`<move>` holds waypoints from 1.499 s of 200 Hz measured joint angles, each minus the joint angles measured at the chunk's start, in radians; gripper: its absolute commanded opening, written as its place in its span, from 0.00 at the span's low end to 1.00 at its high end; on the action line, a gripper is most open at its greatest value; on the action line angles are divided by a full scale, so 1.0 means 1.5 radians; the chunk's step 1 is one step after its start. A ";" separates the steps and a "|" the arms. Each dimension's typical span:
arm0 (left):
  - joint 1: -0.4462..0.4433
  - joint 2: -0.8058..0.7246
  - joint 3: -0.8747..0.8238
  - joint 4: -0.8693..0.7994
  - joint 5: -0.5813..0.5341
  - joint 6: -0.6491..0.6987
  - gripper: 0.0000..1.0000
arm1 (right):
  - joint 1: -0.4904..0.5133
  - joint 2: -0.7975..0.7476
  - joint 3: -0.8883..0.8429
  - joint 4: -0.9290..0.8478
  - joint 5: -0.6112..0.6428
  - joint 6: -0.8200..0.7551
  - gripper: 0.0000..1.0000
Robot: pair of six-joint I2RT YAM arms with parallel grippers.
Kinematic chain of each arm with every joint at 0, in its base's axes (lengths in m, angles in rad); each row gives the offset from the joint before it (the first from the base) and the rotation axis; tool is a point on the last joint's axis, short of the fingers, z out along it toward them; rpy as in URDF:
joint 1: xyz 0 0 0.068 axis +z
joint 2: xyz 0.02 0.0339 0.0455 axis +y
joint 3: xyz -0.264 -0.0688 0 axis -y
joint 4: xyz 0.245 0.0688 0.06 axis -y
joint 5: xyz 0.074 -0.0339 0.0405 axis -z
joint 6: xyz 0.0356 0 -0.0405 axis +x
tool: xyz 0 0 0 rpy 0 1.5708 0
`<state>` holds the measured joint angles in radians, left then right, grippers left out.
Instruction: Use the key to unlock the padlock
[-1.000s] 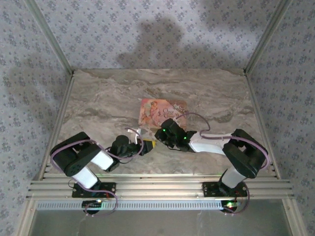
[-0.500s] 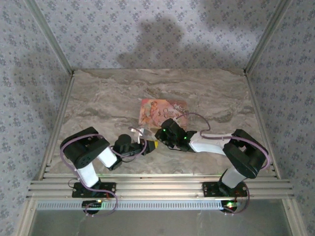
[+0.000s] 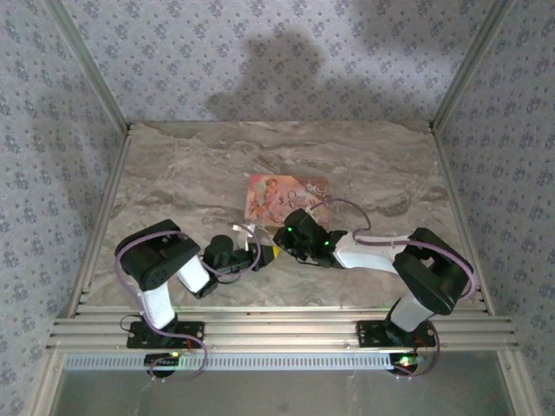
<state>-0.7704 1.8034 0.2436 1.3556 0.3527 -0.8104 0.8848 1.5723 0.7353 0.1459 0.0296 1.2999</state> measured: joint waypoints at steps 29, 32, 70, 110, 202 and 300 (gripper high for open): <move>0.000 0.004 0.005 0.008 0.002 -0.009 0.00 | 0.000 0.000 0.000 -0.001 0.000 -0.001 0.00; 0.002 0.004 0.005 0.008 0.002 -0.005 0.00 | 0.000 0.000 -0.001 -0.001 0.001 -0.002 0.00; 0.002 0.004 0.006 0.009 0.002 -0.006 0.00 | -0.001 -0.001 -0.001 -0.001 0.000 -0.002 0.08; 0.002 0.004 0.005 0.009 0.002 0.000 0.00 | -0.001 -0.008 -0.004 -0.008 0.004 0.002 0.47; -0.003 0.004 0.005 0.006 -0.003 0.010 0.00 | -0.001 -0.031 -0.009 -0.016 0.012 0.011 0.51; -0.012 0.003 0.005 -0.004 -0.018 0.018 0.00 | -0.001 -0.001 -0.007 -0.002 0.035 0.007 0.00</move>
<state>-0.7883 1.8084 0.2516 1.3499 0.3260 -0.7841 0.8829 1.5711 0.7254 0.1436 0.0814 1.3102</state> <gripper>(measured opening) 0.044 0.095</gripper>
